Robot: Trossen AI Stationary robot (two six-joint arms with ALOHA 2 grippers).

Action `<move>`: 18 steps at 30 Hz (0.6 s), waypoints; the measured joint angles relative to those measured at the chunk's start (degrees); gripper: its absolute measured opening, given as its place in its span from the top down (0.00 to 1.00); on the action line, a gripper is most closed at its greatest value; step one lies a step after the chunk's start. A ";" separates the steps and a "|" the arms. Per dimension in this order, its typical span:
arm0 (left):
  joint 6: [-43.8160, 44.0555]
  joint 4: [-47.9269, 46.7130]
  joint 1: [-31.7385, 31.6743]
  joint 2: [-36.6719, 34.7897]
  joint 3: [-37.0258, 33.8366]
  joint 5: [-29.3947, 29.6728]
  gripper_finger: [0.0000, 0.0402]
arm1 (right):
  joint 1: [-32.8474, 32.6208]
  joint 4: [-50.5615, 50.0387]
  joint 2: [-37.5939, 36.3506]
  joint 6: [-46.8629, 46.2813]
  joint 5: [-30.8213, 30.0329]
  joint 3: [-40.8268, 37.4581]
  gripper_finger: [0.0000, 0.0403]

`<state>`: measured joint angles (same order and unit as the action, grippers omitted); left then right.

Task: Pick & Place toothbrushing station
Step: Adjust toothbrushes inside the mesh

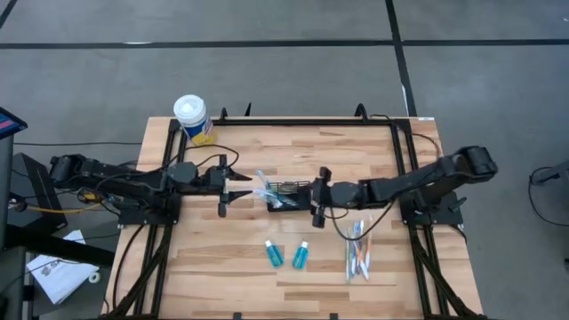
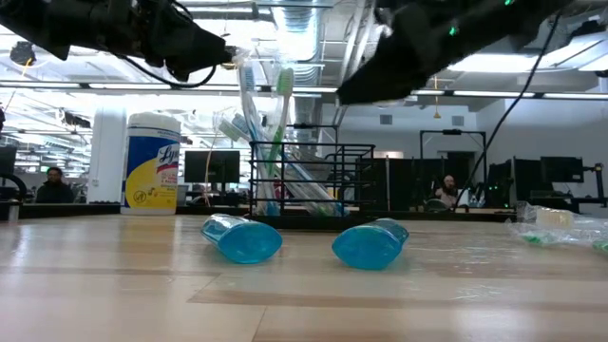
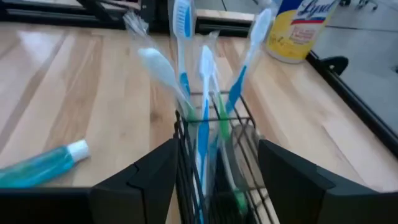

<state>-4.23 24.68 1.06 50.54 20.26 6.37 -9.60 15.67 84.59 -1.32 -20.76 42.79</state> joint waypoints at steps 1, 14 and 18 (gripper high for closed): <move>0.02 -0.16 -0.01 0.02 0.00 0.18 0.56 | 0.38 1.98 2.01 0.41 0.12 0.25 0.47; -0.07 -2.18 0.04 -0.37 -0.01 2.19 0.56 | 3.20 2.65 3.39 2.70 -0.04 3.03 0.47; -0.08 -2.90 0.04 -0.36 -0.01 2.25 0.56 | 3.90 4.37 2.37 4.23 1.38 3.01 0.47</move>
<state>-4.31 21.78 1.10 50.18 20.25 8.62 -5.69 20.04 86.96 2.92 -19.38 45.80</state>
